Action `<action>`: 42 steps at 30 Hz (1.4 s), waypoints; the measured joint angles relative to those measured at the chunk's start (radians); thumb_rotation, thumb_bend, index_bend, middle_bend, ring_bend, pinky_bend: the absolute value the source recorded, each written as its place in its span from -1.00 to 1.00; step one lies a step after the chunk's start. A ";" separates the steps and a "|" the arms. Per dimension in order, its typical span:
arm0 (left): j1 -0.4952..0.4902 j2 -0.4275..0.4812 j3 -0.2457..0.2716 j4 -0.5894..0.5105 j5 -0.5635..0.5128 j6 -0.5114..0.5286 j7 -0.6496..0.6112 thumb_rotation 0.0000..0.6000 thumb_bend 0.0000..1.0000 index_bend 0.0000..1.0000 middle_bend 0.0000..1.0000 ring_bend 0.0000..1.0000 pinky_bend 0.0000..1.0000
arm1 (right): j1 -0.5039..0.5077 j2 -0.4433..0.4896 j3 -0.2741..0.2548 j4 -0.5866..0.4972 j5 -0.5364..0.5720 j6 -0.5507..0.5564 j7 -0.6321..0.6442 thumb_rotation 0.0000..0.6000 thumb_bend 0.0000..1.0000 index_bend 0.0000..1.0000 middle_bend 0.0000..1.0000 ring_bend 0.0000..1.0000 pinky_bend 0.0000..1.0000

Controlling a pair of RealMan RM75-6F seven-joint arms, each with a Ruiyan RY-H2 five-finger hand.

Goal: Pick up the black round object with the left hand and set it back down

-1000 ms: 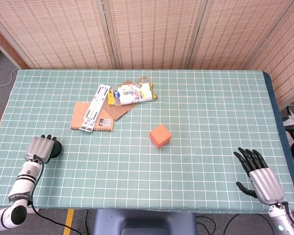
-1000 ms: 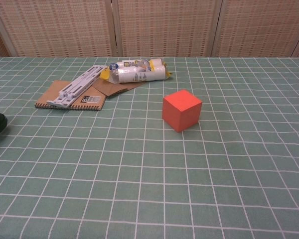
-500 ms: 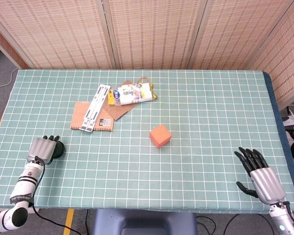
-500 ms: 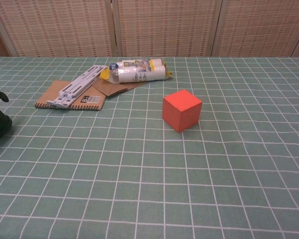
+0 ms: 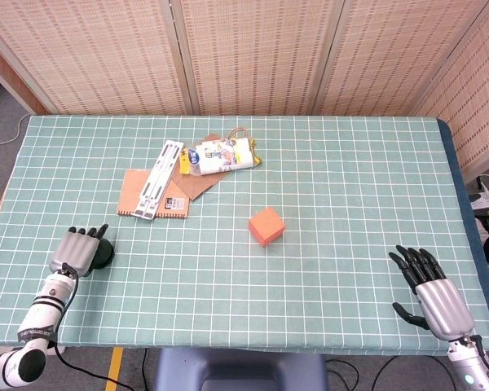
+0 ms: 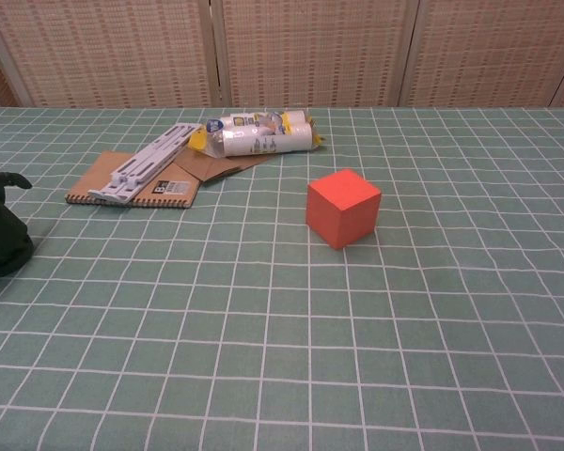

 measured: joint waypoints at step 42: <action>-0.032 -0.067 -0.075 0.288 -0.314 -0.155 0.043 1.00 -0.26 -1.00 -1.00 -1.00 -0.60 | -0.004 -0.002 0.006 0.001 0.006 0.009 -0.022 1.00 -0.65 -1.00 -1.00 -1.00 -1.00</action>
